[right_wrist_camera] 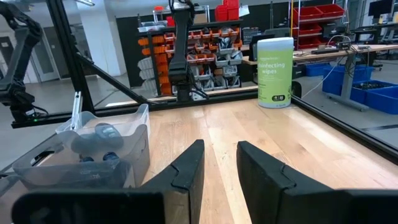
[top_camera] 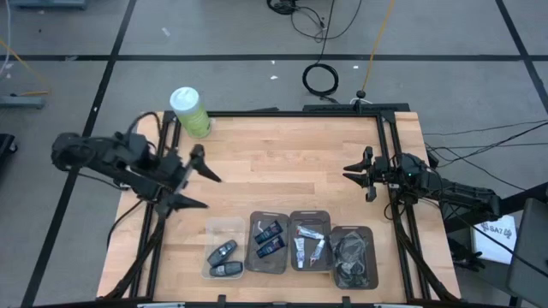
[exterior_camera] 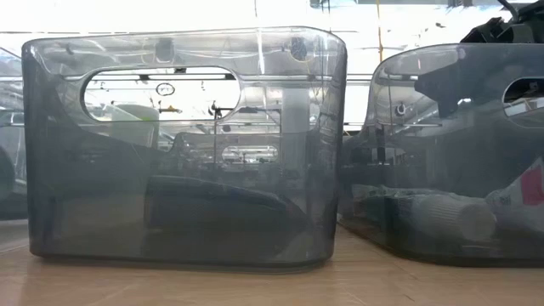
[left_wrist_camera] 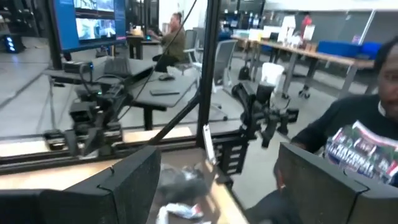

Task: Pick & Place Travel size toiletries
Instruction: Return to Home Position

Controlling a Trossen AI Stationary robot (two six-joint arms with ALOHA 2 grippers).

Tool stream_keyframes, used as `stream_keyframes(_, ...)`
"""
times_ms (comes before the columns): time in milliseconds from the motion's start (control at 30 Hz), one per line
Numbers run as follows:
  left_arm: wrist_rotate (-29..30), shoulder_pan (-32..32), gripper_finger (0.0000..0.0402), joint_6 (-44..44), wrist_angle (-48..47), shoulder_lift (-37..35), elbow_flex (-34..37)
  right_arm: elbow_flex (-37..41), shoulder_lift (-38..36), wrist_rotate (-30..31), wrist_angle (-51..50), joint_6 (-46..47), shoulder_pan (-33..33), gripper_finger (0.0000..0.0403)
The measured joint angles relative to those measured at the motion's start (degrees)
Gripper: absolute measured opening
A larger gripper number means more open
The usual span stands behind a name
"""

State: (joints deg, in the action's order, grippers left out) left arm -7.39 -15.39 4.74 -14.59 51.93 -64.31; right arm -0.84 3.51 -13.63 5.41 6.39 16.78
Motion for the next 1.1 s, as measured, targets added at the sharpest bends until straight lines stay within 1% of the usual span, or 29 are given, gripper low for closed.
stream_keyframes(133,0.1,1.0,0.0312,-3.8,-7.3,-4.7,0.0,0.0,0.0,0.0,0.0,0.0,0.0,0.0084)
stream_keyframes(267,0.2,1.6,0.0318,-8.0,-21.7,-9.1,0.1,0.0,0.0,0.0,0.0,0.0,0.0,0.0084)
stream_keyframes(333,1.6,1.5,0.0321,-9.1,-26.8,-10.4,1.6,0.0,0.0,0.0,0.0,0.0,0.0,0.0084)
stream_keyframes(400,4.5,1.5,0.0324,-9.6,-28.7,-11.6,4.8,0.0,0.0,0.0,0.0,0.0,0.0,0.0084)
stream_keyframes(433,6.2,1.6,0.0325,-9.6,-28.1,-12.3,7.1,0.0,0.0,0.0,0.0,0.0,0.0,0.0085)
stream_keyframes(533,10.3,1.6,0.0324,-9.8,-19.3,-14.6,15.5,0.0,0.0,0.0,0.0,0.0,0.0,0.0084)
stream_keyframes(667,8.9,2.4,0.0318,-11.1,-3.9,-19.0,27.9,0.0,0.0,0.0,0.0,0.0,0.0,0.0084)
stream_keyframes(800,8.5,3.9,0.0312,-9.8,9.3,-22.4,39.7,0.0,0.0,0.0,0.0,0.0,0.0,0.0084)
stream_keyframes(867,8.4,5.2,0.0314,-8.3,11.6,-24.8,44.1,0.0,0.0,0.0,0.0,0.0,0.0,0.0085)
stream_keyframes(933,8.5,6.7,0.0317,-6.9,13.7,-27.9,47.0,0.0,0.0,0.0,0.0,0.0,0.0,0.0084)
stream_keyframes(1033,8.4,9.0,0.0323,-6.3,13.7,-33.6,49.2,0.0,0.0,0.0,0.0,0.0,0.0,0.0084)
stream_keyframes(1100,8.4,10.5,0.0325,-6.8,11.5,-37.6,49.6,0.0,0.0,0.0,0.0,0.0,0.0,0.0084)
